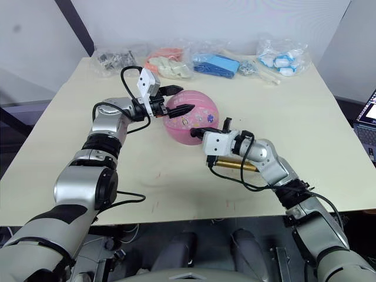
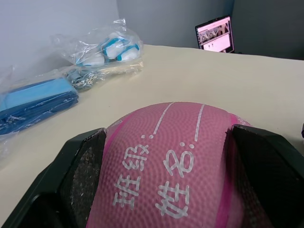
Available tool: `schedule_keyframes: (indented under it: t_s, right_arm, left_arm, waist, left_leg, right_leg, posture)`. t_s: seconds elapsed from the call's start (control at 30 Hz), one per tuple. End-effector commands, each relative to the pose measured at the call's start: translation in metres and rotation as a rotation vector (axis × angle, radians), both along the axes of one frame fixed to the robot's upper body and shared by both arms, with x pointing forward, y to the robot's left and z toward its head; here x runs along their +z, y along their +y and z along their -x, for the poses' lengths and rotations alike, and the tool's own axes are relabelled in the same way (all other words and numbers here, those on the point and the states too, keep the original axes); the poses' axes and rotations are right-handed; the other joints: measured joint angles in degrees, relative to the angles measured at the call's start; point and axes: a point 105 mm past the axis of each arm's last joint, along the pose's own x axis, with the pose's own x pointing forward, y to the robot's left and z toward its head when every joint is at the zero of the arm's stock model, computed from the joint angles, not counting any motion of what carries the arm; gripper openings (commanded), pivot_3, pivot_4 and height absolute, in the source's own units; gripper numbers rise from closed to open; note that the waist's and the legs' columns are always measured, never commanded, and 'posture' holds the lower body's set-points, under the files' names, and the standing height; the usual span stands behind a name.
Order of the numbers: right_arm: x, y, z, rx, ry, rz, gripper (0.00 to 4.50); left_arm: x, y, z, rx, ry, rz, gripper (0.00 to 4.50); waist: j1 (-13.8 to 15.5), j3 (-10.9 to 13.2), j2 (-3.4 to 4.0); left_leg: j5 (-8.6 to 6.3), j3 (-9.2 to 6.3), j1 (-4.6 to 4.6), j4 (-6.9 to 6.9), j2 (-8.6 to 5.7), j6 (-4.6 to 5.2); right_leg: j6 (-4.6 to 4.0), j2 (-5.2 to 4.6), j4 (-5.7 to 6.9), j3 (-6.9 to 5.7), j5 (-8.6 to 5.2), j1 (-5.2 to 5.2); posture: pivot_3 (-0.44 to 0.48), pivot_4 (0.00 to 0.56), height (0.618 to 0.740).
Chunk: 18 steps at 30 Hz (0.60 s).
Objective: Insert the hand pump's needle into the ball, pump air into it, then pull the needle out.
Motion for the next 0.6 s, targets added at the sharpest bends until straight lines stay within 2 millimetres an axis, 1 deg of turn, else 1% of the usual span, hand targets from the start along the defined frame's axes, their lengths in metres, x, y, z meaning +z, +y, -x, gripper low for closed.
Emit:
schedule_keyframes:
  t_s: [0.03, 0.2, 0.3, 0.4, 0.53, 0.6]
  right_arm:
    - [0.034, -0.014, -0.009, 0.002, -0.106, -0.067, 0.08]
    - [0.039, -0.020, -0.014, 0.019, -0.138, -0.065, 0.08]
    - [0.039, -0.020, -0.015, 0.016, -0.139, -0.065, 0.08]
    - [0.039, -0.020, -0.008, 0.025, -0.133, -0.068, 0.08]
    - [0.042, -0.022, 0.001, 0.025, -0.137, -0.080, 0.08]
    - [0.042, -0.022, 0.007, 0.035, -0.134, -0.084, 0.08]
  left_arm:
    - [-0.054, 0.004, 0.009, -0.004, 0.166, -0.136, 4.50]
    - [-0.060, 0.006, 0.009, 0.027, 0.192, -0.140, 4.50]
    - [-0.073, 0.011, 0.009, 0.068, 0.216, -0.172, 4.50]
    - [-0.088, 0.017, 0.006, 0.136, 0.208, -0.232, 4.50]
    - [-0.097, 0.017, 0.007, 0.163, 0.218, -0.228, 4.50]
    - [-0.102, 0.016, 0.008, 0.168, 0.214, -0.241, 4.50]
  waist:
    - [0.0, 0.0, 0.00]
    - [0.0, 0.0, 0.00]
    - [0.0, 0.0, 0.00]
    - [0.2, 0.0, 0.05]
    - [0.9, -0.1, 0.12]
    - [1.1, -0.2, 0.16]
  left_leg:
    - [0.00, -0.01, 0.00, 0.00, 0.00, 0.00]
    - [0.00, -0.01, 0.01, 0.00, 0.00, 0.00]
    - [0.00, -0.01, 0.01, 0.00, 0.00, -0.01]
    - [0.00, -0.01, 0.04, 0.00, 0.00, 0.00]
    - [-0.01, -0.01, 0.57, -0.11, -0.03, 0.02]
    - [-0.02, 0.01, 0.58, -0.11, -0.04, 0.03]
  right_leg:
    - [0.00, 0.00, 0.00, 0.00, 0.00, 0.00]
    - [0.00, 0.00, 0.00, 0.00, 0.00, 0.01]
    - [0.00, 0.00, 0.00, 0.00, 0.00, 0.02]
    - [0.00, -0.01, 0.00, 0.00, 0.00, 0.06]
    - [0.00, -0.03, -0.19, 0.00, -0.02, 0.66]
    - [0.01, -0.04, -0.23, 0.01, -0.03, 0.68]
  posture:
    - [0.000, 0.150, 0.740]
    - [0.000, 0.150, 0.740]
    - [0.000, 0.150, 0.740]
    - [0.000, 0.150, 0.740]
    - [0.000, 0.150, 0.740]
    - [0.000, 0.150, 0.740]
